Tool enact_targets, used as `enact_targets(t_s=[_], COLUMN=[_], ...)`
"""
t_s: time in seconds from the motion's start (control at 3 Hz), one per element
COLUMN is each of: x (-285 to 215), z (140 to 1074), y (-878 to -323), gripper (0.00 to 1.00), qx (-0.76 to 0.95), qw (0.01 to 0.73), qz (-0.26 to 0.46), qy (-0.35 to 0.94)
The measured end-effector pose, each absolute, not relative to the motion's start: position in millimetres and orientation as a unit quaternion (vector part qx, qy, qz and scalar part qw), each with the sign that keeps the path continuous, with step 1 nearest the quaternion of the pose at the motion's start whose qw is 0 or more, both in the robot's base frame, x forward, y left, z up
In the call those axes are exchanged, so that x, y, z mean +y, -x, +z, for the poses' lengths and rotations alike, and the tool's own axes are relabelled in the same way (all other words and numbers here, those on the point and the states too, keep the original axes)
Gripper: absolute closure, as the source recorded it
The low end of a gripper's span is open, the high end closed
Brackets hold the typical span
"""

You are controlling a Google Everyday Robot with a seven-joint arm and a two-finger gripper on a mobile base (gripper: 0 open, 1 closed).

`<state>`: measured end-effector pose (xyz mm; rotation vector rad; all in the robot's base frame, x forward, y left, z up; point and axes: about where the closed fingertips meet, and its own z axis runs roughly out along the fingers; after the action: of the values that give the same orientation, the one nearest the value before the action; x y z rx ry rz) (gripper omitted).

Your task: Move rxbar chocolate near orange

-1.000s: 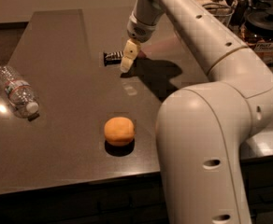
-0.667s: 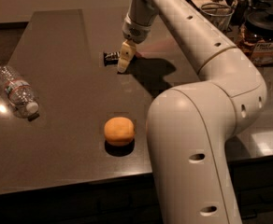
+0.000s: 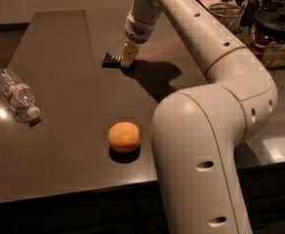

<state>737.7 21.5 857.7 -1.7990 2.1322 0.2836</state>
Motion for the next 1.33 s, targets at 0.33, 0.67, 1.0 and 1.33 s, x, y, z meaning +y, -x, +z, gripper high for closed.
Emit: enact_targets(t_s=[0.33, 0.67, 1.0, 1.33], x=[8.6, -12.8, -29.5, -33.6], z=[880.4, 895.4, 898.7, 892.0], y=[-716.2, -678.5, -626.3, -576.8], gripper=[0.96, 1.00, 1.00, 1.00], qx=[0.740, 0.736, 0.732, 0.724], qw=[0.185, 0.188, 0.182, 0.171], qz=[0.106, 0.108, 0.124, 0.138], qy=[0.638, 0.641, 0.645, 0.654])
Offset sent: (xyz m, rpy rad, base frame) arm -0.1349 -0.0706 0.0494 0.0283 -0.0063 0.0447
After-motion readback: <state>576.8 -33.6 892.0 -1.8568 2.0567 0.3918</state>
